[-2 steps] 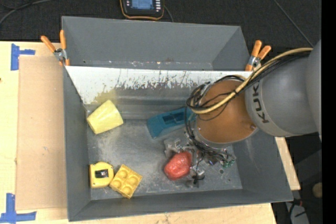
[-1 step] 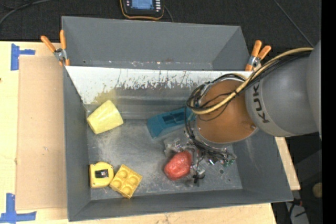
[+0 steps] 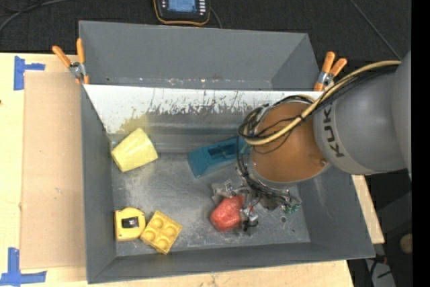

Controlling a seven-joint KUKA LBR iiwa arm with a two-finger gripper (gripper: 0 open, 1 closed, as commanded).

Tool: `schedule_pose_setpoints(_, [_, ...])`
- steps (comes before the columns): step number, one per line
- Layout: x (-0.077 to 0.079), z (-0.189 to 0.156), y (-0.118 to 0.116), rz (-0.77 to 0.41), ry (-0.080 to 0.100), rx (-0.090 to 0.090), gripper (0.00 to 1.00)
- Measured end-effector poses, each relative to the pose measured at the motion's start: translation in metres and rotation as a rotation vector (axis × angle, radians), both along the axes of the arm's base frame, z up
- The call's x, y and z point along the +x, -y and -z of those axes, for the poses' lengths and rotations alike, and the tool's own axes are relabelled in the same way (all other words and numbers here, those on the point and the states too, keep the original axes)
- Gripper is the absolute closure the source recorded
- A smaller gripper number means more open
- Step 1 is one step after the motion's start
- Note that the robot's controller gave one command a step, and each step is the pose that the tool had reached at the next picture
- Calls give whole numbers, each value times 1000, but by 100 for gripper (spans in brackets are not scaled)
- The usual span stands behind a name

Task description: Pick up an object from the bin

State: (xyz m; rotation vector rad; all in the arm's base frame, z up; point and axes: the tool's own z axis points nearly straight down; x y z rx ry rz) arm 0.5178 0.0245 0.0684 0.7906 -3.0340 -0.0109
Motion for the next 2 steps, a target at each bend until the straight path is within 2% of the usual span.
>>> schedule_pose_setpoints(2, [0, 0, 0, 0, 0, 0, 100])
